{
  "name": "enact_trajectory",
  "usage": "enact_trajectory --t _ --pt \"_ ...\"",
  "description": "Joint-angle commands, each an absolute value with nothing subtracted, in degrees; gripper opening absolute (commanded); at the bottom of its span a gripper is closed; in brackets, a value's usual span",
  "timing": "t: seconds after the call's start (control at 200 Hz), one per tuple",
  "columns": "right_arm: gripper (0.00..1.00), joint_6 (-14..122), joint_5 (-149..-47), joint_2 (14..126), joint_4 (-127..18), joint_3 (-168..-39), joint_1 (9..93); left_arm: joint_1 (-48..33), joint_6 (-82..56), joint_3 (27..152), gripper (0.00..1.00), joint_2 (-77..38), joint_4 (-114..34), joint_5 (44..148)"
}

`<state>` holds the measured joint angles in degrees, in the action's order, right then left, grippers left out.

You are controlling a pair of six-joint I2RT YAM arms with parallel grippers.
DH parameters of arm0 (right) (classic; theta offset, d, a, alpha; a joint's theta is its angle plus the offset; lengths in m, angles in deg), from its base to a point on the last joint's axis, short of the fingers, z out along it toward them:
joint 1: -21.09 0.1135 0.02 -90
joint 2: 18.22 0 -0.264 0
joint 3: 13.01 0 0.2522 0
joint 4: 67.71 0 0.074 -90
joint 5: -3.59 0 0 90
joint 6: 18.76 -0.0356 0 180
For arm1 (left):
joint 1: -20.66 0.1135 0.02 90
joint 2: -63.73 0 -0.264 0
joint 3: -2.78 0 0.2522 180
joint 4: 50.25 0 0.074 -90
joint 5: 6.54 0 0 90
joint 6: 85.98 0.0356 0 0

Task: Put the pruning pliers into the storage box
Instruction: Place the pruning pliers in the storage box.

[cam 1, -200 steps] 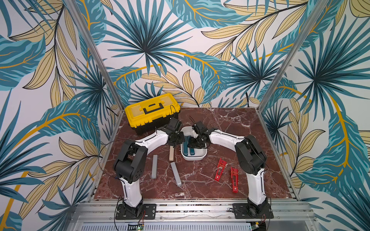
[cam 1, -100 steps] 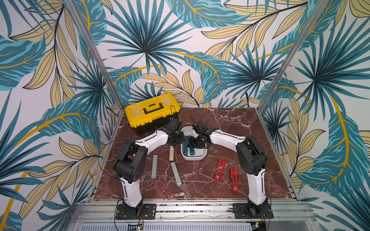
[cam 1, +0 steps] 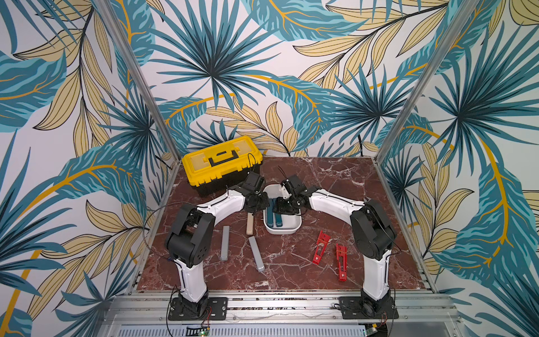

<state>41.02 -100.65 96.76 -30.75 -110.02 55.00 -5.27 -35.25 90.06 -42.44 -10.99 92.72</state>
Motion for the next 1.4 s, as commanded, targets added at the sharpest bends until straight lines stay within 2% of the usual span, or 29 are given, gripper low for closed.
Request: enact_trajectory --t 0.0,0.476,1.027,1.392 --pt "0.43 41.3 -100.0 95.3 -30.0 -108.4 55.4 -5.1 -35.5 90.1 0.03 -41.6 -12.0 93.8" --pt "0.43 42.2 -98.3 94.7 -28.6 -108.2 55.4 -5.1 -35.6 89.6 0.03 -41.4 -12.3 93.9" --pt "0.44 39.9 -103.5 95.3 -34.4 -106.1 55.4 -5.0 -35.7 89.2 0.03 -41.2 -12.5 93.9" --pt "0.44 42.2 -98.4 93.0 -30.4 -106.5 55.4 -5.0 -35.7 89.5 0.03 -41.4 -12.6 94.1"
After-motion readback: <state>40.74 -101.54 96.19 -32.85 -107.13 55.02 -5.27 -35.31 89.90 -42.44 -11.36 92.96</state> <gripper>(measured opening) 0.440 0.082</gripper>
